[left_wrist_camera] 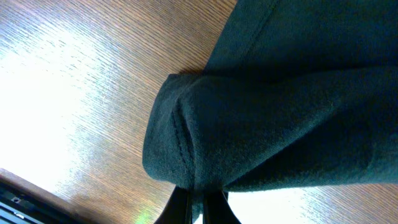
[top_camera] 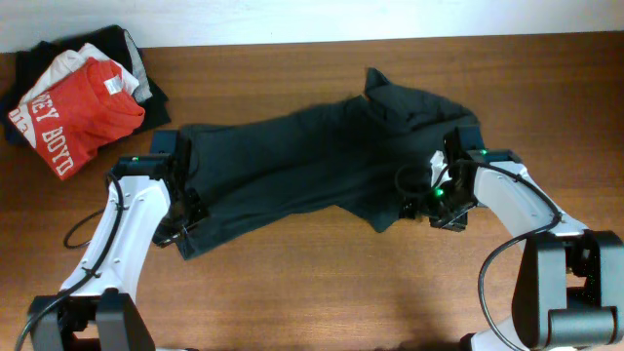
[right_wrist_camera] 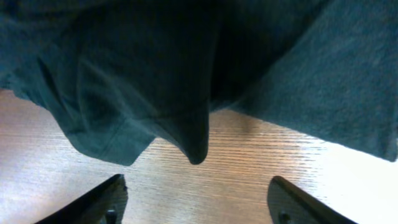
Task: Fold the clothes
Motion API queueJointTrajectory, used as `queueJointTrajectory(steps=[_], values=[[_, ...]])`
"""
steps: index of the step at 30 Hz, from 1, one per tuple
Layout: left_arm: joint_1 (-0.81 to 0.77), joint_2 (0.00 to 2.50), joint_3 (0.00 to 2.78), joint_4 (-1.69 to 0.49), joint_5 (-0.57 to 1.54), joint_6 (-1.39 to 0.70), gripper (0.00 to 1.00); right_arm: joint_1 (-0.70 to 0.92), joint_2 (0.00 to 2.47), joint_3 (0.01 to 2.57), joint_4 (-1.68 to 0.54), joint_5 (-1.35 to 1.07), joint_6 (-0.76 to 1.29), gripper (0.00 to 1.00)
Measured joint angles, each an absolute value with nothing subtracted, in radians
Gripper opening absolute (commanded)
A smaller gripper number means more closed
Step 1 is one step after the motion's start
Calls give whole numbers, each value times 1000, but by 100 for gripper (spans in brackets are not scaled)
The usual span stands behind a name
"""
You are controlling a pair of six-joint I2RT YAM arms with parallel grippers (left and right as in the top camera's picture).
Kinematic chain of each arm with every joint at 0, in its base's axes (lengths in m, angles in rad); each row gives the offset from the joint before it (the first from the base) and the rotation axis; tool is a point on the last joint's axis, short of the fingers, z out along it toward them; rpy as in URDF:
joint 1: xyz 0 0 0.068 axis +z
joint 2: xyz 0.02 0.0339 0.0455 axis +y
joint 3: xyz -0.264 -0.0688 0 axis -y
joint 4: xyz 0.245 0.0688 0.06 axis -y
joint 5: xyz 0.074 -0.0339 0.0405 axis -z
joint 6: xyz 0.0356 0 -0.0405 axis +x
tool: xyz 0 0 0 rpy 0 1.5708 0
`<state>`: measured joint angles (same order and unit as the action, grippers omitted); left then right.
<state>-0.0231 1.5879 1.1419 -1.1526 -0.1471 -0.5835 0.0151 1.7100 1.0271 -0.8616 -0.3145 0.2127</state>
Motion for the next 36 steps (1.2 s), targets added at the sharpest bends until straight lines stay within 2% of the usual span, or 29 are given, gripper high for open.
queueJointTrajectory(steps=[2, 4, 8, 9, 12, 16, 21, 23, 24, 31, 36], values=[[-23, 1588, 1142, -1156, -147, -583, 0, 15, 1710, 1027, -825, -322, 214, 46], [-23, 1588, 1142, -1160, -147, -584, 1, 16, 1710, 1027, -795, -322, 210, 38], [-23, 1588, 1142, -1160, -147, -583, 1, 17, 1715, 1027, -756, -324, 214, 38], [-23, 1588, 1142, -1160, -147, -584, 1, 17, 1721, 1027, -752, -324, 213, 32], [-23, 1588, 1142, -1160, -147, -583, 1, 17, 1753, 1027, -728, -324, 216, 4], [-23, 1588, 1142, -1175, -147, -584, 1, 17, 1772, 1030, -756, -324, 233, 4], [-23, 1588, 1145, -1257, -147, -579, 1, -39, 1776, 1207, -1105, -284, 235, 4], [-23, 1581, 1145, -1272, -154, -568, 0, -57, 1767, 1248, -1169, -276, 225, 4], [-23, 1565, 1145, -1287, -158, -564, 0, -86, 1720, 1280, -1247, -270, 218, 4], [-23, 1441, 1164, -1441, -167, -556, 0, -134, 1421, 1290, -1386, -243, 205, 4], [-23, 1353, 1190, -1548, -155, -556, 0, -199, 1324, 1292, -1514, -202, 205, 4]])
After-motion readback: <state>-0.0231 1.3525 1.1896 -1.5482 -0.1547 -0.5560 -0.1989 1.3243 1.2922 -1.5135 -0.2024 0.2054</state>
